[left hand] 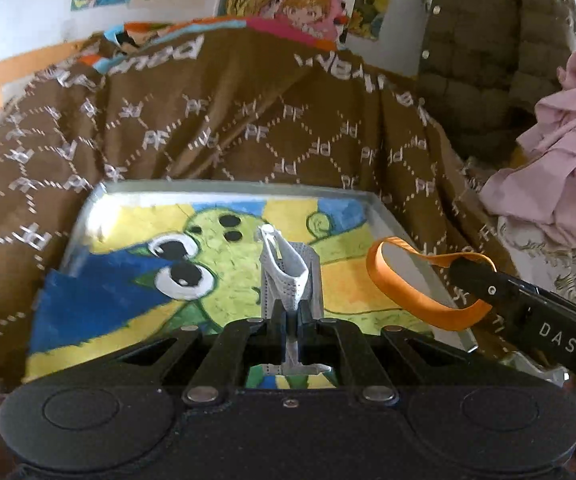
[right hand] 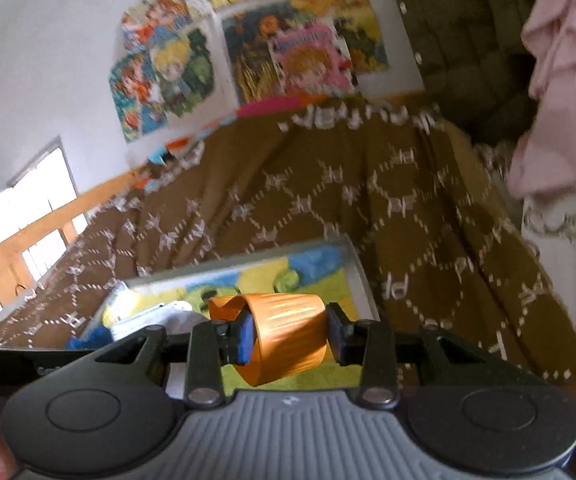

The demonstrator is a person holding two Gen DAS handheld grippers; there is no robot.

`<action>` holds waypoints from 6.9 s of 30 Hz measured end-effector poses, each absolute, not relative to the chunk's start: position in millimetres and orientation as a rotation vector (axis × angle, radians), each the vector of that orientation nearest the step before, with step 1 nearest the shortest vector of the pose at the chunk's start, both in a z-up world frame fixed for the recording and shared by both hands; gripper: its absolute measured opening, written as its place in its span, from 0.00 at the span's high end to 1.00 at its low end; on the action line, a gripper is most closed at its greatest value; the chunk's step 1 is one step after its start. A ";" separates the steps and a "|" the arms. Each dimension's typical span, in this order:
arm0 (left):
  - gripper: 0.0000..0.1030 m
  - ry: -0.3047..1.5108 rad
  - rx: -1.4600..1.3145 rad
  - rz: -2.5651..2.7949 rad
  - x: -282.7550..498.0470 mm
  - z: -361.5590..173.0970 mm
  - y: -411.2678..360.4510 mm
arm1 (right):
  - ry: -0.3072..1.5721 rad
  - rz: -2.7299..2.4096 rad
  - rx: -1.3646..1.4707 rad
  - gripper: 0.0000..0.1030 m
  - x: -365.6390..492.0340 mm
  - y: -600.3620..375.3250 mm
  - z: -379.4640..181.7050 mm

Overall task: Organize soft objects
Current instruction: 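Carry the grey sock and orange item with both tools over the metal tray, then open the left tool over the tray while the right tool releases the orange item, then move both open tools back toward the pile of soft items, then grasp the pug-print pad with the left tool while the right tool grasps the beige drawstring pouch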

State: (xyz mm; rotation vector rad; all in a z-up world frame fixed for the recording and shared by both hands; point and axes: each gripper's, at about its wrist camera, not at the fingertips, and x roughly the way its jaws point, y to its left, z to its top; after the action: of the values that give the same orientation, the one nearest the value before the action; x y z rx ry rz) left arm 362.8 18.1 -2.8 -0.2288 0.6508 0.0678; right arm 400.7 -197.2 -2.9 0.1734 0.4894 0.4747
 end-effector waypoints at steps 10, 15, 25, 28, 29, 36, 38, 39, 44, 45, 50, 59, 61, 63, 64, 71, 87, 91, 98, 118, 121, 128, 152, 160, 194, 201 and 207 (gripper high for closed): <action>0.93 0.722 -0.258 0.107 383.4 -27.6 9.4 | 0.607 0.472 0.202 0.61 413.0 -200.0 -14.7; 0.91 0.734 -0.248 0.103 380.0 -29.9 6.5 | 0.636 0.479 0.189 0.57 413.1 -195.3 -17.5; 0.56 0.731 -0.305 0.146 367.2 -33.4 18.9 | 0.617 0.489 0.180 0.40 405.7 -192.9 -6.7; 0.40 0.706 -0.316 0.160 357.6 -24.8 22.5 | 0.594 0.488 0.175 0.29 398.9 -193.6 3.2; 0.35 0.696 -0.319 0.164 354.0 -21.2 23.3 | 0.584 0.488 0.173 0.25 395.6 -194.0 7.6; 0.11 0.614 -0.346 0.208 322.0 21.1 29.8 | 0.477 0.468 0.151 0.08 364.2 -202.7 45.0; 0.08 0.587 -0.344 0.217 310.9 36.6 30.5 | 0.446 0.461 0.157 0.06 352.6 -208.0 56.3; 0.07 0.573 -0.343 0.219 305.0 44.4 30.8 | 0.431 0.457 0.161 0.04 345.8 -210.9 61.9; 0.03 0.509 -0.312 0.219 270.4 79.0 26.1 | 0.386 0.457 0.159 0.01 313.2 -221.7 85.1; 0.03 0.500 -0.304 0.213 262.0 85.2 23.8 | 0.375 0.453 0.159 0.01 304.3 -223.6 89.4; 0.01 0.458 -0.289 0.195 214.9 104.5 12.4 | 0.311 0.449 0.146 0.00 260.5 -229.3 104.3; 0.01 0.394 -0.287 0.180 128.7 108.3 1.5 | 0.235 0.428 0.125 0.00 181.4 -229.4 102.4; 0.01 0.389 -0.291 0.170 111.7 103.7 0.4 | 0.234 0.425 0.125 0.00 166.0 -231.1 97.5; 0.01 0.403 -0.293 0.150 100.2 96.6 -0.7 | 0.231 0.422 0.112 0.00 149.9 -233.1 91.3; 0.01 0.413 -0.291 0.145 96.8 93.1 -1.2 | 0.230 0.420 0.101 0.00 142.8 -233.4 88.3; 0.01 0.465 -0.263 0.094 72.3 62.5 -4.1 | 0.283 0.386 0.012 0.00 108.1 -236.6 63.1; 0.01 0.556 -0.190 0.036 57.1 18.8 -19.8 | 0.494 0.309 0.011 0.00 91.8 -254.8 27.2; 0.01 0.575 -0.171 0.021 55.6 11.9 -24.9 | 0.555 0.322 0.021 0.00 99.4 -254.9 19.0; 0.01 0.617 -0.160 0.014 54.9 -0.5 -25.5 | 0.608 0.336 0.014 0.00 104.3 -251.2 11.9; 0.01 0.649 -0.080 -0.110 55.7 -24.8 -48.9 | 0.656 0.356 0.026 0.00 119.3 -244.8 3.7; 0.01 0.647 -0.073 -0.122 58.4 -27.2 -52.2 | 0.659 0.366 0.021 0.01 122.1 -242.9 3.6; 0.01 0.654 -0.069 -0.131 69.1 -36.4 -55.7 | 0.594 0.478 -0.114 0.01 142.2 -222.7 13.4; 0.07 0.736 -0.170 -0.173 111.1 -81.9 -55.1 | 0.802 0.545 -0.105 0.13 200.8 -219.2 -27.9; 0.18 0.740 -0.190 -0.175 112.4 -81.0 -49.5 | 0.824 0.552 -0.113 0.25 199.9 -215.3 -32.1; 0.21 0.674 -0.221 -0.214 83.3 -29.7 -56.5 | 0.667 0.564 -0.086 0.88 157.9 -229.2 2.2; 0.21 0.648 -0.256 -0.233 78.3 -11.9 -61.3 | 0.632 0.543 -0.012 0.88 158.0 -245.1 11.0; 0.21 0.606 -0.254 -0.246 74.7 1.3 -66.3 | 0.547 0.555 0.003 0.88 151.8 -250.1 20.4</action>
State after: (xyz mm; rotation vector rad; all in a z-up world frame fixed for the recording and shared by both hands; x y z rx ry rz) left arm 74.7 -66.3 1.3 -0.2536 0.6060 -0.2455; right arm 151.8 -250.1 20.4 0.0034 0.5465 0.5547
